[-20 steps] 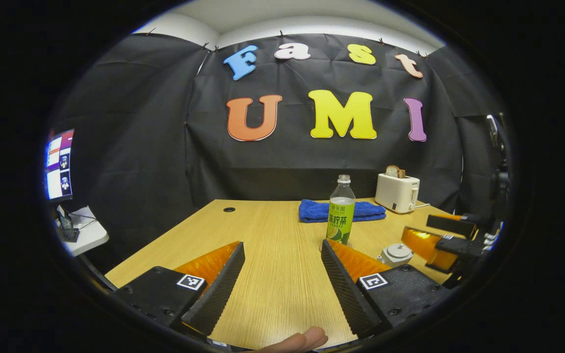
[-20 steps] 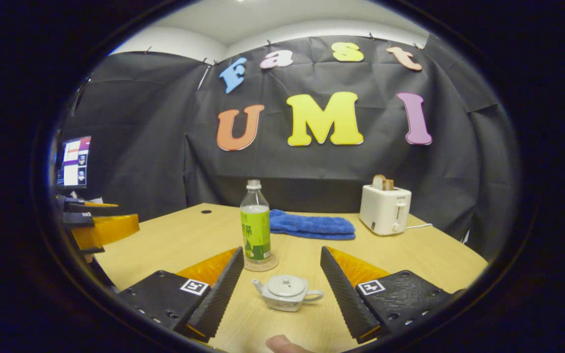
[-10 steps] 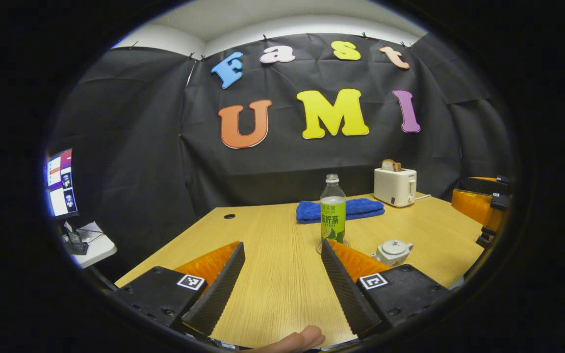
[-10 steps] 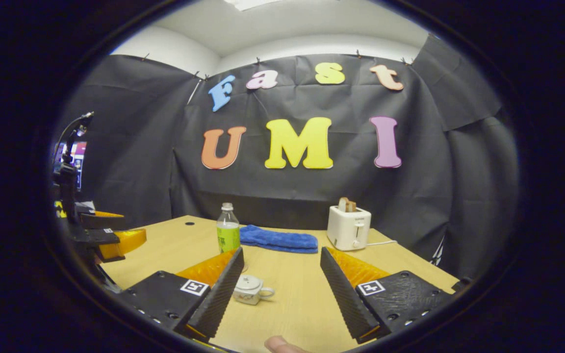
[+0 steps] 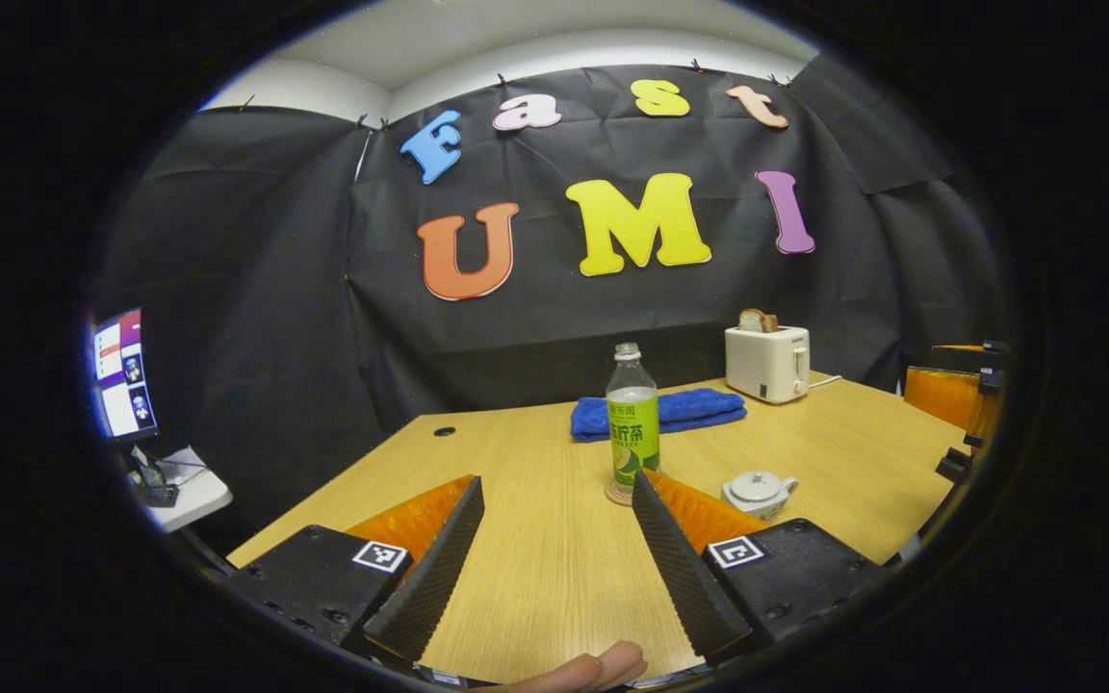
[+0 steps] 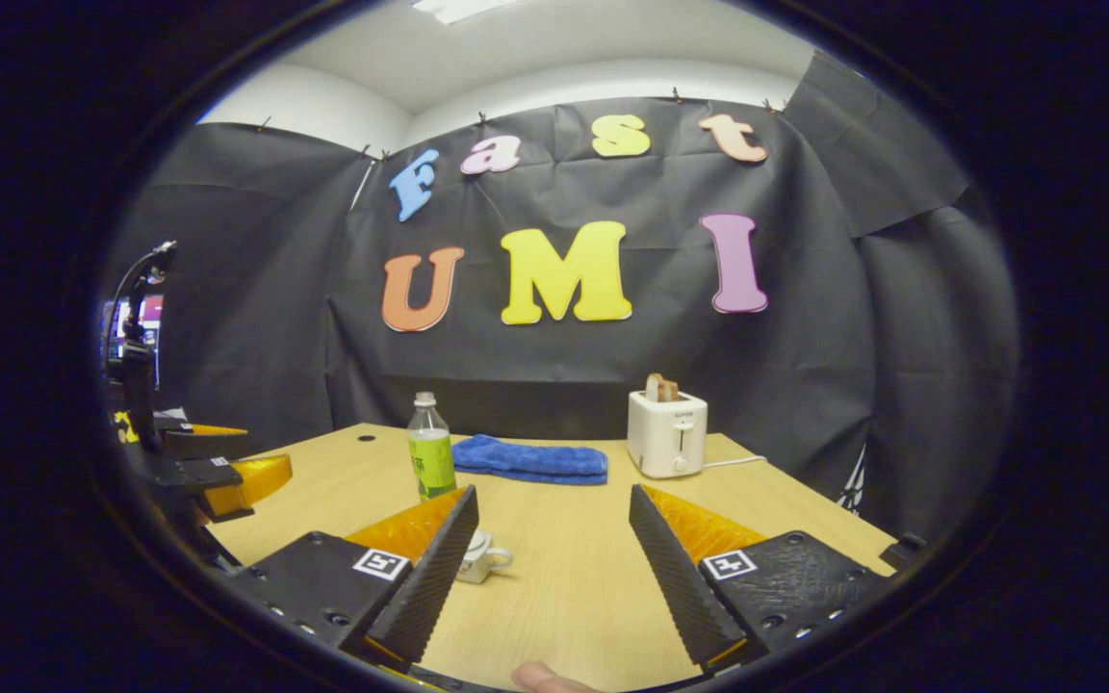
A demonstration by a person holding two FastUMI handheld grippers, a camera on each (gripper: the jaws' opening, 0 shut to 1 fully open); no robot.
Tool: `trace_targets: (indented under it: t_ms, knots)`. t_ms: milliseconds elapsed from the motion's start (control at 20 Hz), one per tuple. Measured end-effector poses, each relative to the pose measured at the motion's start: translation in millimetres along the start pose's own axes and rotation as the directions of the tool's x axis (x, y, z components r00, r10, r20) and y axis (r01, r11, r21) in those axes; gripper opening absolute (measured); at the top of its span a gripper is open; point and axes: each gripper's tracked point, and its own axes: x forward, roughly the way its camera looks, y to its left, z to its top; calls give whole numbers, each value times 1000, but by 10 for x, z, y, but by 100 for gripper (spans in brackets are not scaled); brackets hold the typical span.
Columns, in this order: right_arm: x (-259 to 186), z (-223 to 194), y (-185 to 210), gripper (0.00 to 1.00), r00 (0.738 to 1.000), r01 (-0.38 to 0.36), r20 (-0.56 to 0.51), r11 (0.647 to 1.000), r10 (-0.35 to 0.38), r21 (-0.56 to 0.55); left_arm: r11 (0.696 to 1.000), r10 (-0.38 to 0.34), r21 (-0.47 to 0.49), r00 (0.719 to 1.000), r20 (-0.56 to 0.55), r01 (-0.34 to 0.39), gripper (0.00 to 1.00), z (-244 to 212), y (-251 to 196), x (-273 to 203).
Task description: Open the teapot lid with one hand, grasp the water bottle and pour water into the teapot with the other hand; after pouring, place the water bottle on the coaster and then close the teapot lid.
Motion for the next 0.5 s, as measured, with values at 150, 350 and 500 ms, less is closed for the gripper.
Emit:
trace_targets:
  t_ms: [150, 350, 500]
  knots:
    - [-28, 15, 14, 95, 1000, -5, 0, 1000, 5, -3, 1000, 21, 8, 1000, 3, -21, 97, 8, 65, 12]
    - [-36, -1, 15, 95, 1000, -10, -3, 1000, 10, -2, 1000, 28, 2, 1000, 11, -28, 97, 48, 59, -16]
    - [-71, -73, -38, 95, 1000, -2, -21, 1000, 1, -5, 1000, 28, -5, 1000, 13, -28, 97, 60, 38, 21]
